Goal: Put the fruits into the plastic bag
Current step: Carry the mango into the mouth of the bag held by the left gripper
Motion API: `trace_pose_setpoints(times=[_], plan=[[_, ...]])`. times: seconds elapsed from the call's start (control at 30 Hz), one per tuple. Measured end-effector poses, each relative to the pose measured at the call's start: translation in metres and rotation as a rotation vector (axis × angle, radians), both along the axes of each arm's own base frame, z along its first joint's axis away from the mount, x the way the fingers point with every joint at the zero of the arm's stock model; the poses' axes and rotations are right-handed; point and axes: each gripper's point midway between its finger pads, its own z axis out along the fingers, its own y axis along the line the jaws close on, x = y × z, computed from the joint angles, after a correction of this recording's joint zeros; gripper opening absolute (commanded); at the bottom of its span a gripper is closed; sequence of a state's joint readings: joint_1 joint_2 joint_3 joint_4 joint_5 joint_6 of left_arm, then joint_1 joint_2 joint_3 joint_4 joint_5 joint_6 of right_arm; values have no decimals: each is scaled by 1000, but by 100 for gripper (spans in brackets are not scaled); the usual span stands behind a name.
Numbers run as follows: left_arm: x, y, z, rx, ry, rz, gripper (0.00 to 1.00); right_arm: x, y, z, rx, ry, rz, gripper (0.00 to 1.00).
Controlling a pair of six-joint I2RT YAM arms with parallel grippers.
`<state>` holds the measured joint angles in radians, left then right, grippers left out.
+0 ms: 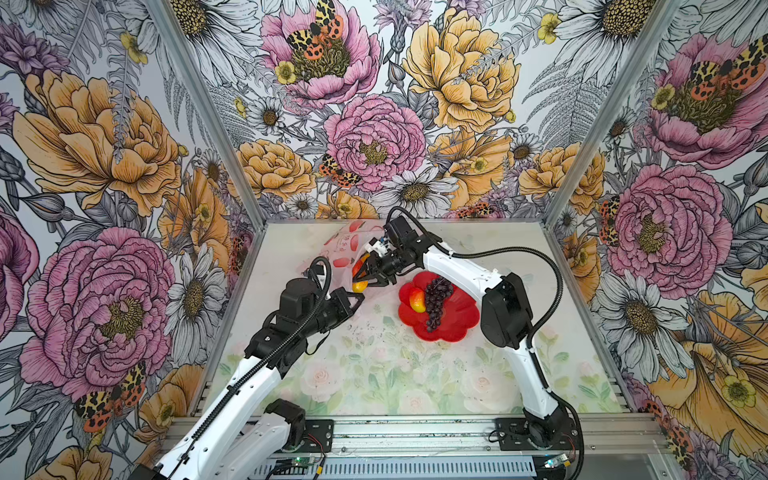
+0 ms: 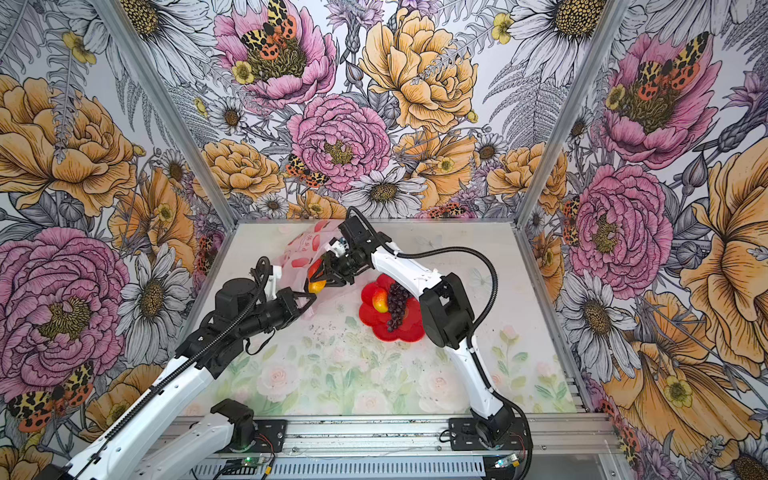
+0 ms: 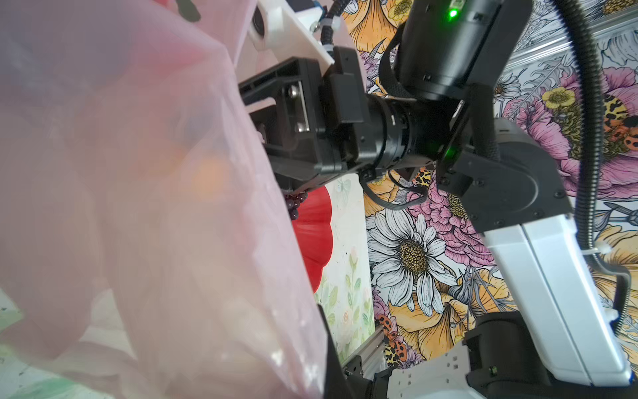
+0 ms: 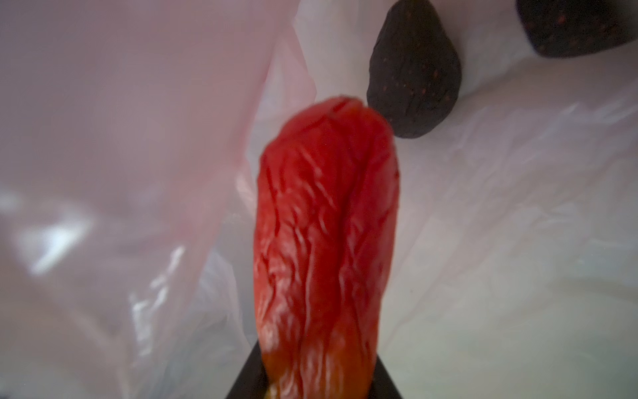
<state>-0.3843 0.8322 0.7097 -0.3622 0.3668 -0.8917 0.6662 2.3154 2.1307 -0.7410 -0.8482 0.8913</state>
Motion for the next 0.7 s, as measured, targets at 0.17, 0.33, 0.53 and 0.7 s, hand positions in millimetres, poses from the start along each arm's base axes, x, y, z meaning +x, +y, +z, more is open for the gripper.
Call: trace_pose_setpoints(times=[0.17,0.33,0.53,0.7], plan=[[0,0,1,-1,-4,0,0,11,14,-10,-25,-52,-17,21],[0,1,1,-9,-3,8,0,3,33,-24,-41,-172,53,22],[-3,10,-6,-39,9,57,0,-2,51,-30,-25,-377,142,23],[-1,22,-12,-81,24,118,0,1,55,-43,-13,-457,168,26]])
